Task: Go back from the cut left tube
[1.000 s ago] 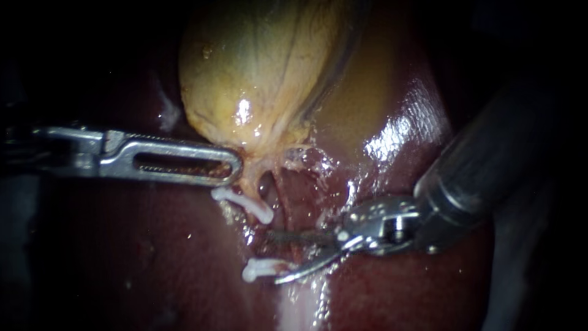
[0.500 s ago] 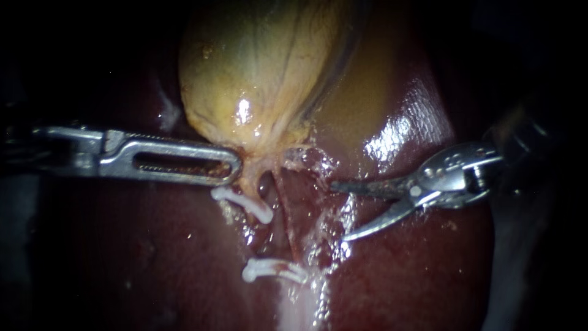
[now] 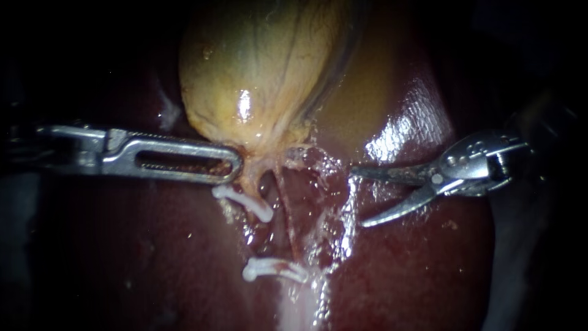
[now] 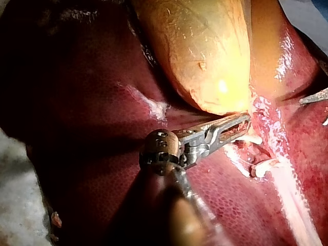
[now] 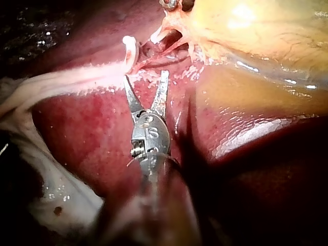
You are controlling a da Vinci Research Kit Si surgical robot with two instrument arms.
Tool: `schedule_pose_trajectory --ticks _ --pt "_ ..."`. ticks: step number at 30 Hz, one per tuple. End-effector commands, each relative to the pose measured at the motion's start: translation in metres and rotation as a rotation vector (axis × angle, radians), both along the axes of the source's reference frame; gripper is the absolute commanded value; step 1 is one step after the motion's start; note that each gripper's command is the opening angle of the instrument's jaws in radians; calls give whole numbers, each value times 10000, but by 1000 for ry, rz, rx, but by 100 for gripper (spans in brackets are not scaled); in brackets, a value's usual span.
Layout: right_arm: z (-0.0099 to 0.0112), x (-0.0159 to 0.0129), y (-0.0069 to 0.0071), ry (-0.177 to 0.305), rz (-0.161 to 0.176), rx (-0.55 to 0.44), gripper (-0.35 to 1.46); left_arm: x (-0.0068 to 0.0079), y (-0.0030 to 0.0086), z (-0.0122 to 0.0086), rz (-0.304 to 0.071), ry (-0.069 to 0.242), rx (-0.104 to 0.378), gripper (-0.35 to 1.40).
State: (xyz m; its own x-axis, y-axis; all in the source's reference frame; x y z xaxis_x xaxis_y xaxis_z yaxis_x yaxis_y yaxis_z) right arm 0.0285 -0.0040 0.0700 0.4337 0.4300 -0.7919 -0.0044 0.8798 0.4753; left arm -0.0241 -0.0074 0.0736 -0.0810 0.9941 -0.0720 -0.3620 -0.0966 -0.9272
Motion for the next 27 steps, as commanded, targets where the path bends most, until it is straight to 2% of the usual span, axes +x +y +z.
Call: schedule_pose_trajectory --ticks 1,5,8,13,19,27 --pt "0 0 0 0 0 0 143 -3 -1 1 -2 2 -2 -35" --pt "0 -2 1 3 2 0 143 -15 -3 12 -6 10 -7 -35" --pt "0 -4 1 3 1 1 143 -25 -3 22 -3 32 -3 -35" --pt "-1 -5 2 3 1 1 143 -36 -2 33 4 38 -2 -35" --pt "-1 -5 2 5 3 1 143 -41 -4 42 15 39 -1 -35" --pt "-1 -5 2 5 3 1 143 -41 -5 42 15 40 -1 -35"
